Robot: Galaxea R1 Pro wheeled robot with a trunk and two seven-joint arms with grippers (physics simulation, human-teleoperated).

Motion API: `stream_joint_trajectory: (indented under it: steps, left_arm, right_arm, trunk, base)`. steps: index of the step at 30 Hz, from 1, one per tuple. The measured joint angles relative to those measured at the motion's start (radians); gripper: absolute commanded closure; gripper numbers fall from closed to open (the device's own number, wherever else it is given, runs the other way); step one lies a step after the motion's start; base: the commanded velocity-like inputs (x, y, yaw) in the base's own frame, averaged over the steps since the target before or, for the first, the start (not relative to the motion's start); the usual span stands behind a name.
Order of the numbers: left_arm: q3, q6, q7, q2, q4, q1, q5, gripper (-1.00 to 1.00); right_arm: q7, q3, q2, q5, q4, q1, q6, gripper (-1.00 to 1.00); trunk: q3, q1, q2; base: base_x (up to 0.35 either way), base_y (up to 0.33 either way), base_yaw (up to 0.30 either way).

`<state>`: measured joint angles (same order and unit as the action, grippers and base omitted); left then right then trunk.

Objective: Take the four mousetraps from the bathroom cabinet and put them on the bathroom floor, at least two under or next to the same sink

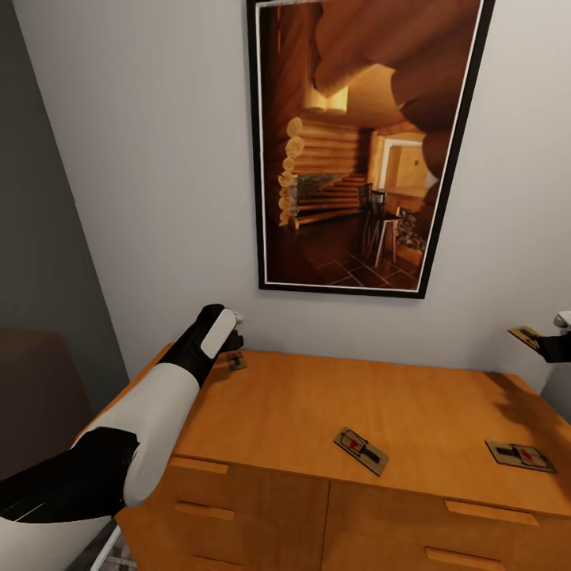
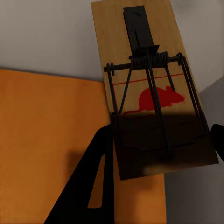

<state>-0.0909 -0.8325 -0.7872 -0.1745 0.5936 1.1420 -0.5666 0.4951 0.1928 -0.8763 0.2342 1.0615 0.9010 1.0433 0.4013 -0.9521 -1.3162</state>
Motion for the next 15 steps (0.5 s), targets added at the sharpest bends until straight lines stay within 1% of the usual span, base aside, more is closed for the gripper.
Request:
stream_joint_trajectory:
  steps: [15]
  left_arm:
    - [0.001, 0.004, -0.014, 0.000, 0.000, 0.000, -0.001, -1.00]
  right_arm:
    - [-0.001, -0.001, -0.002, 0.000, 0.000, 0.000, 0.000, 1.00]
  trunk:
    - [0.000, 0.000, 0.000]
  base:
    - [0.000, 0.000, 0.009]
